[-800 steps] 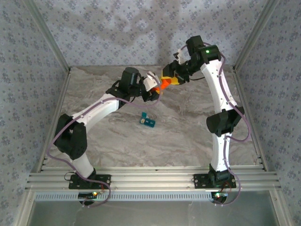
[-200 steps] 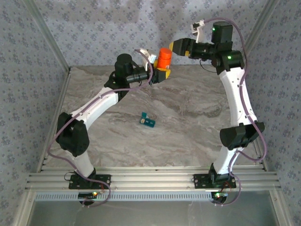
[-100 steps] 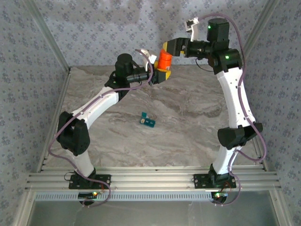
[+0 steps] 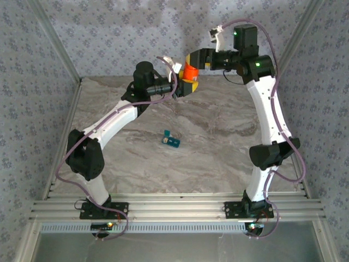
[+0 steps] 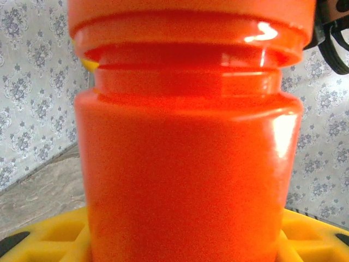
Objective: Sort the pills into containers
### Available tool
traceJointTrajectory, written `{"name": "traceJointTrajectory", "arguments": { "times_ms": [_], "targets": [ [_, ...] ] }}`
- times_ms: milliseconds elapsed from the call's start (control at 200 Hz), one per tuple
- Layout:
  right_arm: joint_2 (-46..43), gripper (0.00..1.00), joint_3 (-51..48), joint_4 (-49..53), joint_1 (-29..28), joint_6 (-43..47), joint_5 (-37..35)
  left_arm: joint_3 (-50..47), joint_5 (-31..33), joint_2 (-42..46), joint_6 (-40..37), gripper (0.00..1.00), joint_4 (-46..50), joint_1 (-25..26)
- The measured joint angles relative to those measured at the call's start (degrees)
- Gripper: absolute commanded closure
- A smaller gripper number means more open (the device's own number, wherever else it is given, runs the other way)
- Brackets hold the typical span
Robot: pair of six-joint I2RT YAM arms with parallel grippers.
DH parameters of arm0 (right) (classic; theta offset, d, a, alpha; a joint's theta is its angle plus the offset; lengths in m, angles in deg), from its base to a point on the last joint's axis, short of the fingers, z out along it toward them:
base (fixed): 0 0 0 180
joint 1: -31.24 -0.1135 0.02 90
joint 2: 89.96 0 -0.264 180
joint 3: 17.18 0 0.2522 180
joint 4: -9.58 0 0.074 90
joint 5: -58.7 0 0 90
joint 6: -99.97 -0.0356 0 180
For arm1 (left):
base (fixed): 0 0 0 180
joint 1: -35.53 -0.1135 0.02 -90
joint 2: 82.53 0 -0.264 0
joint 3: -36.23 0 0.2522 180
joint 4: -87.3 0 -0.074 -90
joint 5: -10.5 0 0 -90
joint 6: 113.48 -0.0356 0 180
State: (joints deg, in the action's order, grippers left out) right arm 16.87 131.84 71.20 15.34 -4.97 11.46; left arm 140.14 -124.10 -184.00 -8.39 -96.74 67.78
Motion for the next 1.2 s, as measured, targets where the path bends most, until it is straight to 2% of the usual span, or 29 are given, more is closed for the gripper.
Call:
{"name": "traceJointTrajectory", "arguments": {
  "times_ms": [190, 315, 600, 800, 1204],
  "targets": [
    [0.1, 0.24, 0.0, 0.5, -0.6, 0.5, 0.0, 0.2, 0.0, 0.0, 0.0, 1.00, 0.0, -0.1],
    [0.2, 0.30, 0.0, 0.5, -0.8, 0.5, 0.0, 0.2, 0.0, 0.0, 0.0, 1.00, 0.0, -0.3],
    [0.2, 0.63, 0.0, 0.5, -1.1, 0.6, 0.5, 0.2, 0.0, 0.0, 0.0, 1.00, 1.3, -0.5],
    [0.2, 0.78, 0.0, 0.5, -1.0, 0.9, 0.8, 0.4, -0.2, 0.0, -0.1, 1.00, 1.7, -0.5],
    [0.2, 0.84, 2.9, 3.4, -0.2, 5.3, 1.5, 1.9, -2.6, 0.0, -1.1, 1.00, 4.0, -0.7]
  ]
}}
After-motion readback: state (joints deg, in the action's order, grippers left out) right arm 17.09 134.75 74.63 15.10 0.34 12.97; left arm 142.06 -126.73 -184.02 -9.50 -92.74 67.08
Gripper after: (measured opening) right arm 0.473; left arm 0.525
